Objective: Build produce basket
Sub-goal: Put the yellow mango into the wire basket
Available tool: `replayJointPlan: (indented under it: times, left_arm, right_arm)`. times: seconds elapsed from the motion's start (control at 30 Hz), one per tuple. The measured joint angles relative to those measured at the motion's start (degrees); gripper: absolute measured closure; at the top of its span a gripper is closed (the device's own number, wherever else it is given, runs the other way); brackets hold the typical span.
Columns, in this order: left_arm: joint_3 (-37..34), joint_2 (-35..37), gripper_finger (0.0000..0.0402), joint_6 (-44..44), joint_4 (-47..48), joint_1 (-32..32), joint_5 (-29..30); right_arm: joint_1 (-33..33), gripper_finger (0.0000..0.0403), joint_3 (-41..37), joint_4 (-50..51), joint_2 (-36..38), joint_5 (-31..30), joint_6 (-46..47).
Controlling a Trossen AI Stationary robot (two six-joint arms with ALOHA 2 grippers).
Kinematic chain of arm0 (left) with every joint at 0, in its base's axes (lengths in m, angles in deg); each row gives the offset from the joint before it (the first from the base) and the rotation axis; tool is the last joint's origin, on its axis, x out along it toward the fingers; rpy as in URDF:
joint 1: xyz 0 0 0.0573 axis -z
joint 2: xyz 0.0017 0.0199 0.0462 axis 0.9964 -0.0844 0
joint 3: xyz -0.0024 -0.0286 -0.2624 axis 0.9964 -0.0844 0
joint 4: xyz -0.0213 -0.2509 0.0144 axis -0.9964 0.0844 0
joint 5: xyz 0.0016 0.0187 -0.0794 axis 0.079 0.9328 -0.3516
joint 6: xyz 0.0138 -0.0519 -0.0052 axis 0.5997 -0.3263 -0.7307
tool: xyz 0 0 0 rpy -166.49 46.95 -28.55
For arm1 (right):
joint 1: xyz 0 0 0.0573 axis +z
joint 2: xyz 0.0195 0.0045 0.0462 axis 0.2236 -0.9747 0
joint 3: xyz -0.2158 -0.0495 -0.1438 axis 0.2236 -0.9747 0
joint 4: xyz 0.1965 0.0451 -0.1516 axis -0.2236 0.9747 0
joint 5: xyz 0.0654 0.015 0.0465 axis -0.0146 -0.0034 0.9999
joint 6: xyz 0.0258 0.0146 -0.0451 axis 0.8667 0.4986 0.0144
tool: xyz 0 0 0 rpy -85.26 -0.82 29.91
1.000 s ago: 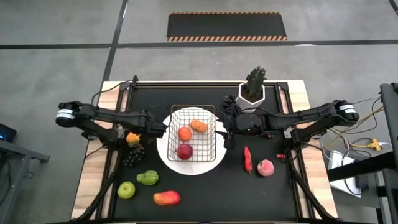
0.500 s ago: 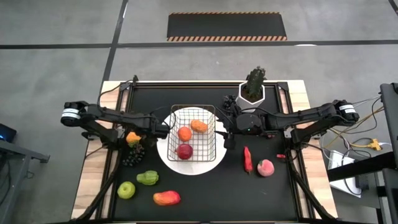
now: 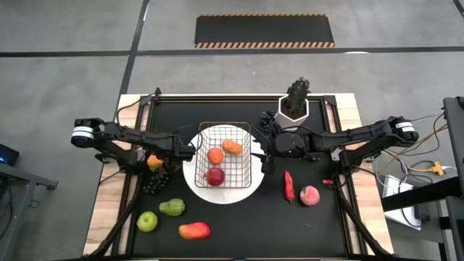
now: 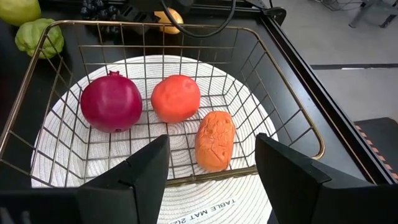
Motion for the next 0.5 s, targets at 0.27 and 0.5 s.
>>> replayJointPlan:
  times: [0.27,0.5]
  left_arm:
    - [-1.1,0.0,0.0125,0.0,-0.6,0.0,0.0]
    - [-0.4,0.0,0.0186,-0.5,-0.4,0.0,0.0]
  right_arm:
    - [0.0,0.0181,0.0,0.0,0.0,0.0,0.1]
    - [0.0,0.0181,0.0,0.0,0.0,0.0,0.5]
